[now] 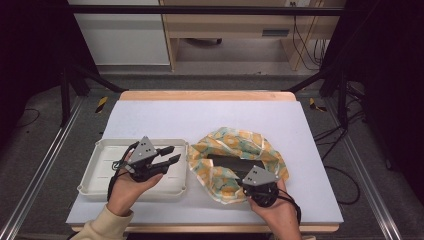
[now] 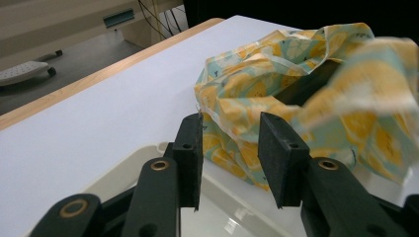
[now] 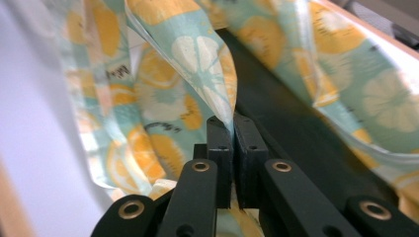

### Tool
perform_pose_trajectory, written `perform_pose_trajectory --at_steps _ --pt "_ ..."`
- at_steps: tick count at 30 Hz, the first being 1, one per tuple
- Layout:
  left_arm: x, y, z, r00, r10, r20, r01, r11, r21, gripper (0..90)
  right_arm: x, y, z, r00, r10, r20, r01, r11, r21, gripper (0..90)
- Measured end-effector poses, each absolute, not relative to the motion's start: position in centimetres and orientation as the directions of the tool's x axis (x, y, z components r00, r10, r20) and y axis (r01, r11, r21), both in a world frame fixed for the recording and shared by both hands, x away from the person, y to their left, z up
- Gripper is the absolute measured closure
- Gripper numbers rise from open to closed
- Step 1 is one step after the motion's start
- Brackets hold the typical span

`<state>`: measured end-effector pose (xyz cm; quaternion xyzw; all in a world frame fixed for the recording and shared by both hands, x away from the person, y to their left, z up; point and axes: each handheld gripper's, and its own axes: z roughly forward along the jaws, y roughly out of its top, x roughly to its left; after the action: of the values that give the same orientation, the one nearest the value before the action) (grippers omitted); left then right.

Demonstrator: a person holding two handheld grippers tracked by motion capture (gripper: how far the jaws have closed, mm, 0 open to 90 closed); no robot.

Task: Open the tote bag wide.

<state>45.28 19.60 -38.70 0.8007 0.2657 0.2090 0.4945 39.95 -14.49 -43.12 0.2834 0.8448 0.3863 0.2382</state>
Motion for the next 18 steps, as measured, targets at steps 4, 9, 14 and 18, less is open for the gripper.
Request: perform_pose_trajectory --at_steps 4,9,14,18 --pt "45.4 19.5 -38.6 0.775 0.628 0.075 0.218 -0.377 0.900 62.2 38.5 -14.3 -43.8 -0.757 0.619 -0.206 0.275 0.589 0.760 86.9" --pt "45.7 18.5 -38.1 0.783 0.615 0.097 0.197 -0.392 0.899 61.2 37.2 -14.3 -44.6 -0.785 0.581 -0.215 0.263 0.627 0.733 86.5" --pt "46.7 16.2 -37.7 0.805 0.578 0.130 0.172 -0.437 0.883 56.3 36.4 -14.6 -45.3 -0.802 0.555 -0.218 0.262 0.657 0.707 86.5" --pt "48.1 13.7 -38.1 0.829 0.543 0.133 0.176 -0.479 0.860 49.8 36.2 -15.1 -45.6 -0.810 0.545 -0.217 0.263 0.667 0.697 86.7"
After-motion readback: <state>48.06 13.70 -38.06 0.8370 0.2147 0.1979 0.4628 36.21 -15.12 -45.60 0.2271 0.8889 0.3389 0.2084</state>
